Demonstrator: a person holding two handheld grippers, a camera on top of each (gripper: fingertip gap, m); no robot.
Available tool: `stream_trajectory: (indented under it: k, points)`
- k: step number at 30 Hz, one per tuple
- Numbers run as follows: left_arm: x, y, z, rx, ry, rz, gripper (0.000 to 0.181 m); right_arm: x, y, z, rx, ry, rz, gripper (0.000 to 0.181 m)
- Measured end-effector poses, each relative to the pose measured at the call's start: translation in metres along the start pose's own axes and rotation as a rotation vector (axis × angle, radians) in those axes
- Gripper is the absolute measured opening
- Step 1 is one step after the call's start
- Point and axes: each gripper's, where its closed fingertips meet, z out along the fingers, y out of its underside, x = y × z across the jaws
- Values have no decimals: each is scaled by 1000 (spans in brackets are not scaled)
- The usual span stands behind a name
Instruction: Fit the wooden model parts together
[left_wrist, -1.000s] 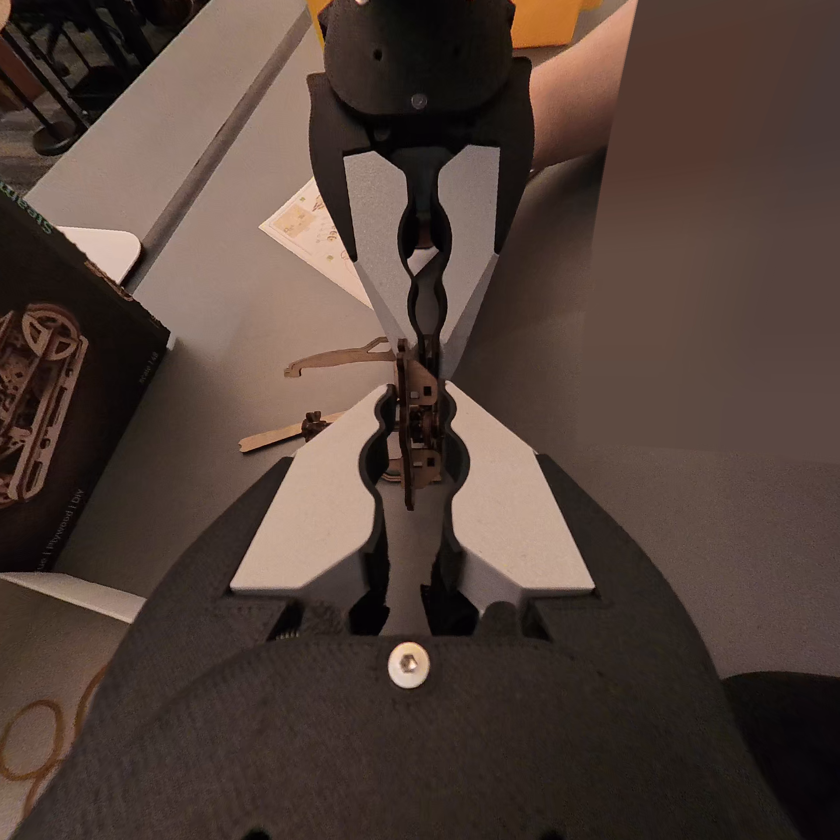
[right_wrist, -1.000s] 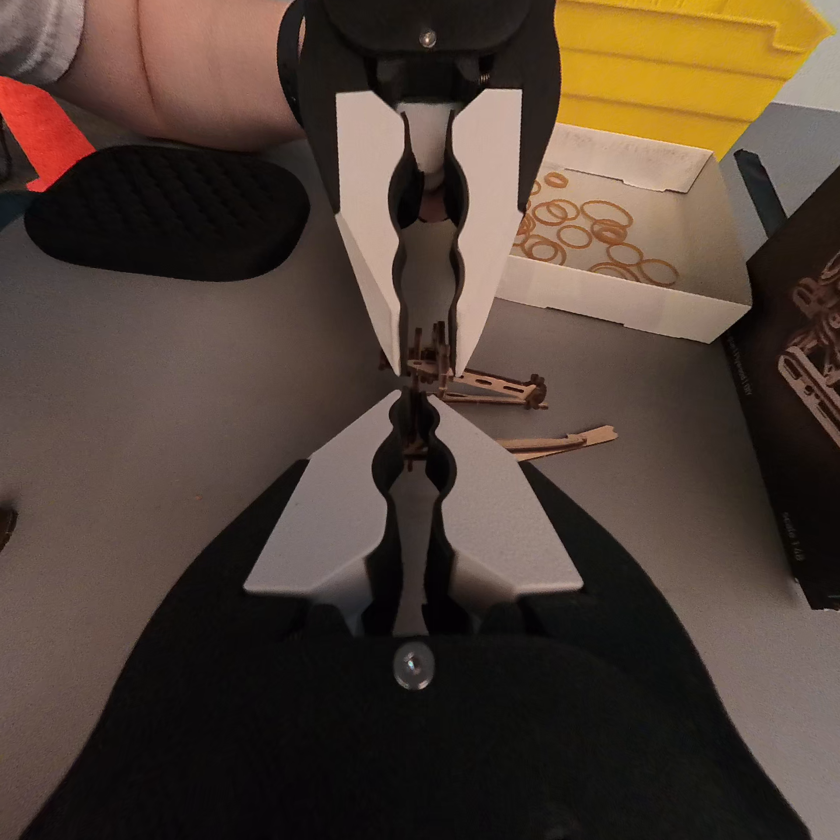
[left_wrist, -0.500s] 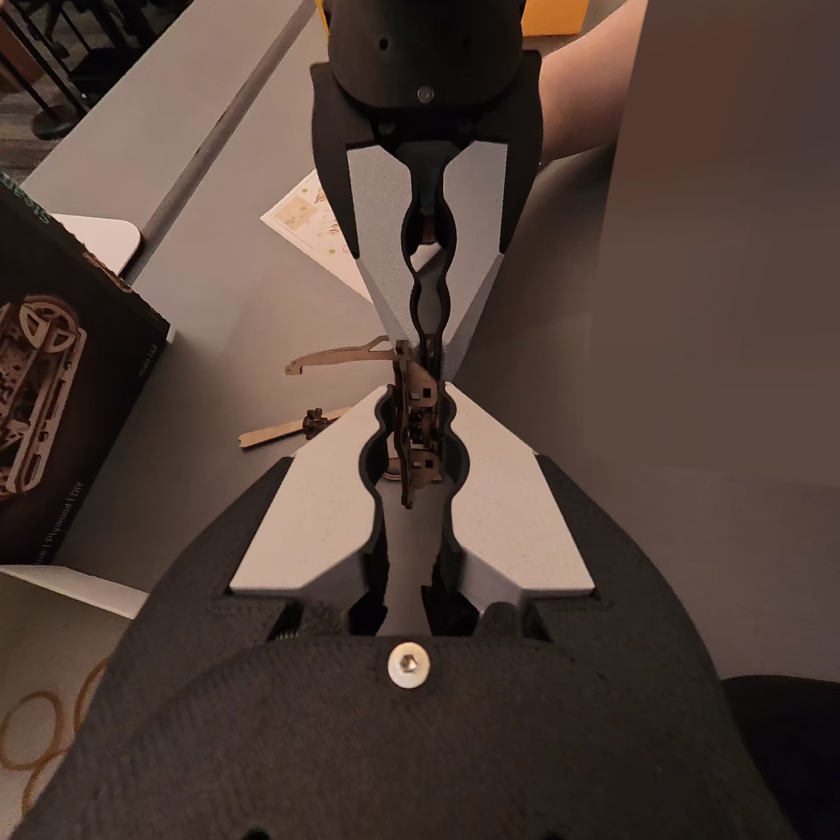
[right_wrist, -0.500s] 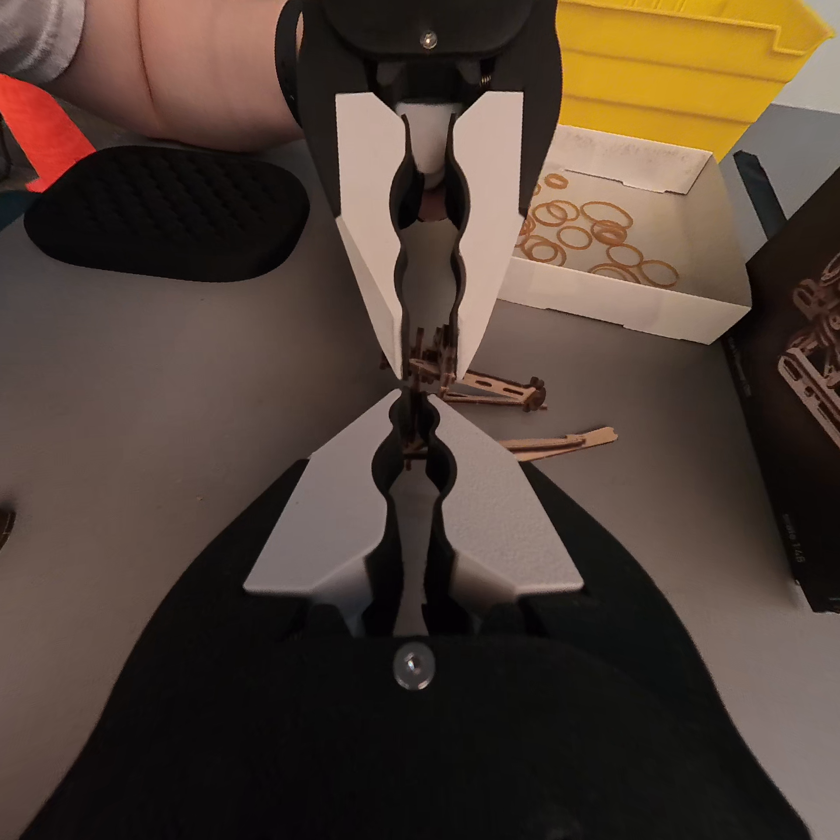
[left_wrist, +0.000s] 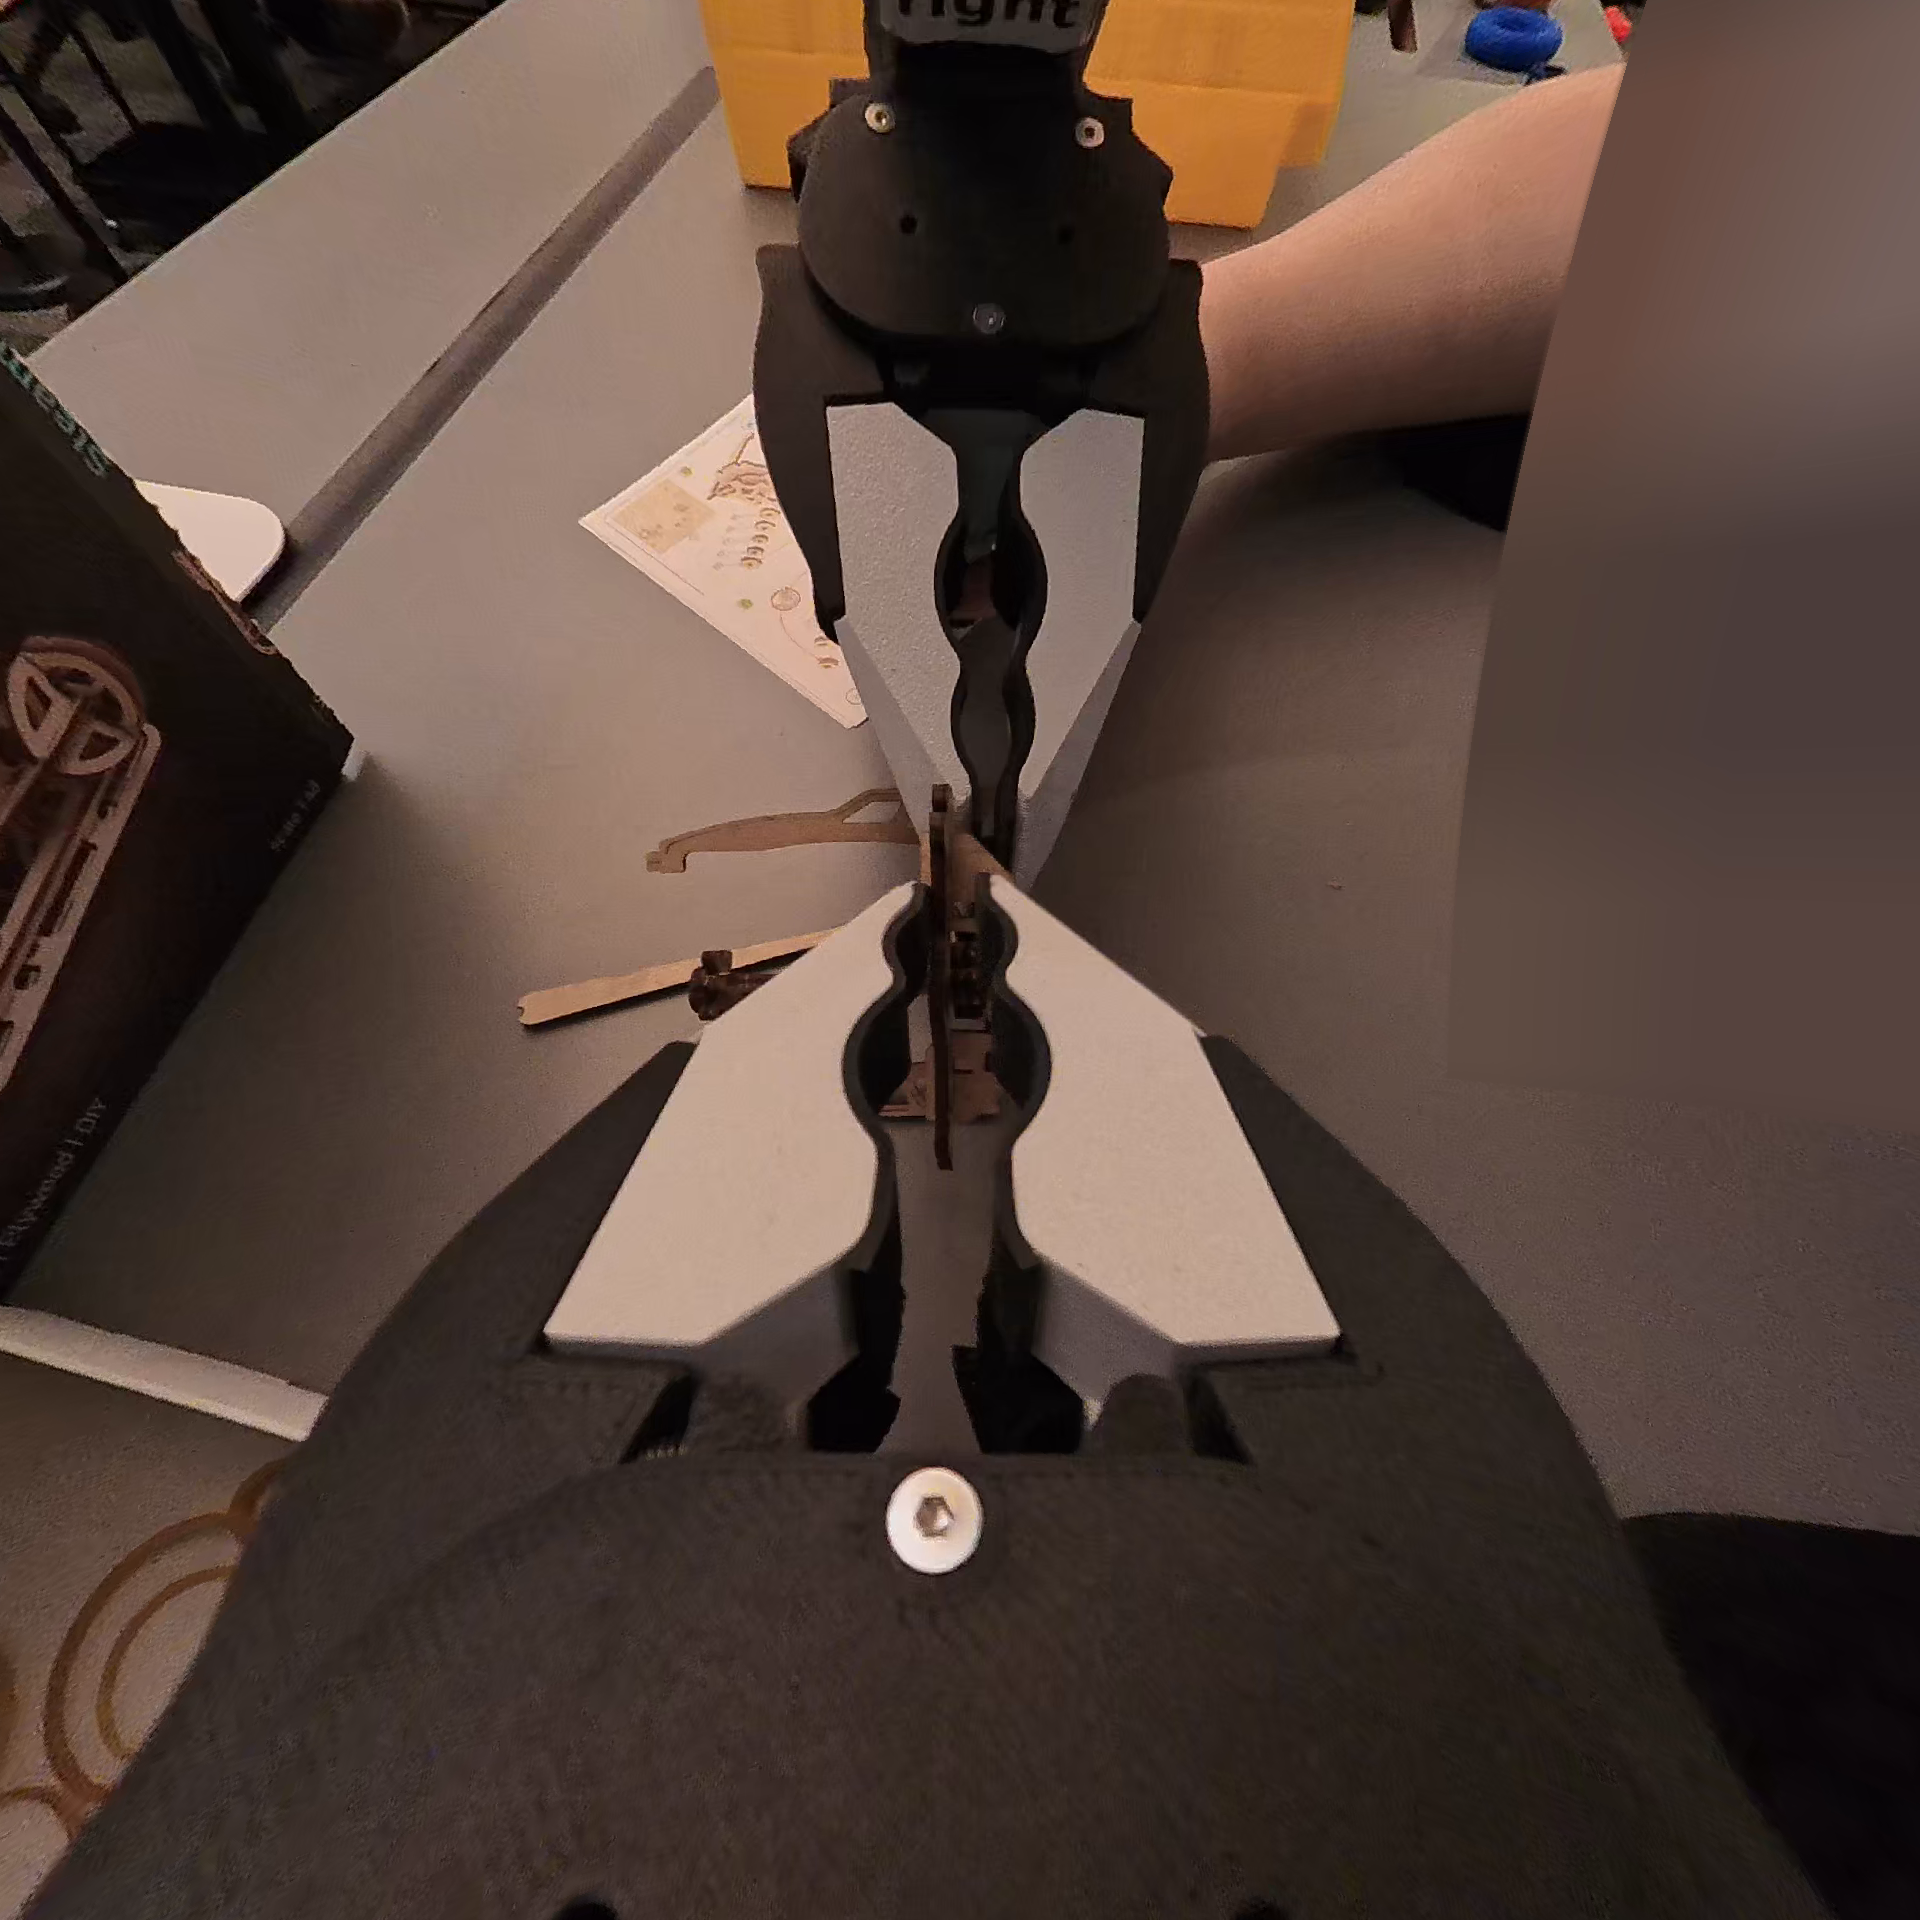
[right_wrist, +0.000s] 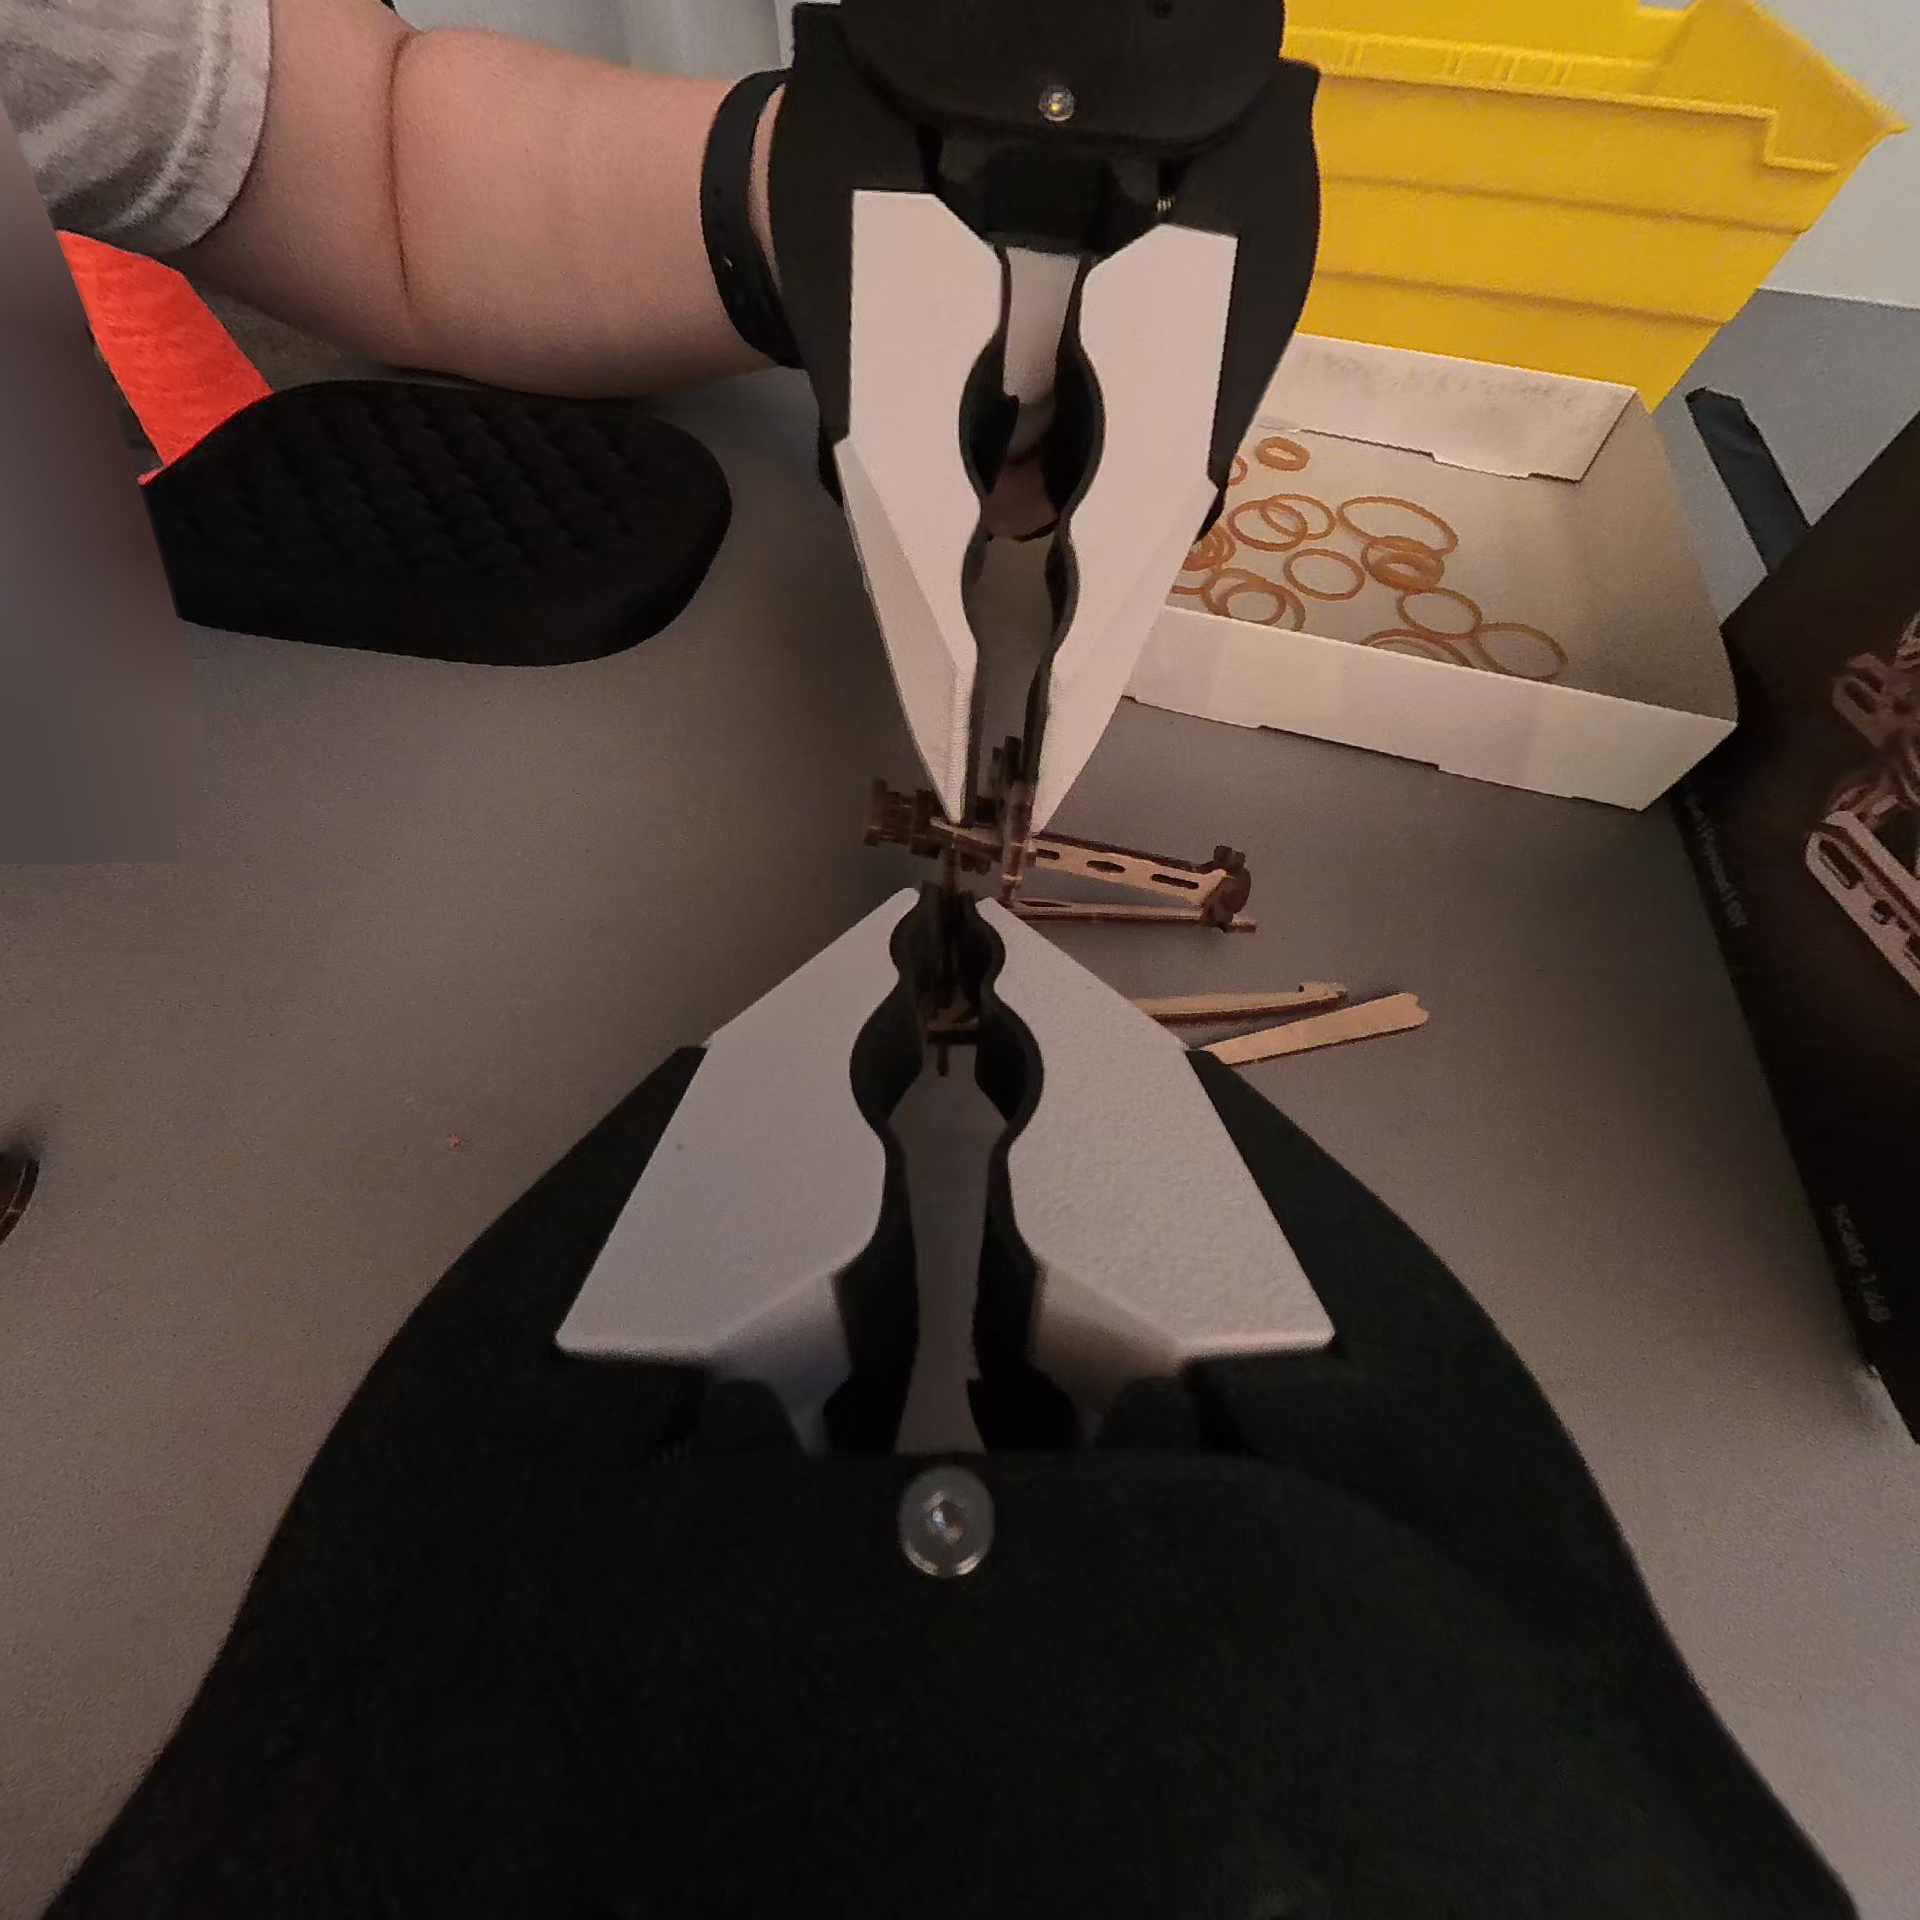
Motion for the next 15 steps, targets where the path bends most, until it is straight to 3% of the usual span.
stream_trajectory:
  k: [13,15]
  points:
    - [0,0,0,35,44,-54,10,0,0,0,10,-14,11,1]
    - [3,-1,-1,46,82,-90,18,1,1,-1,6,-8,7,1]
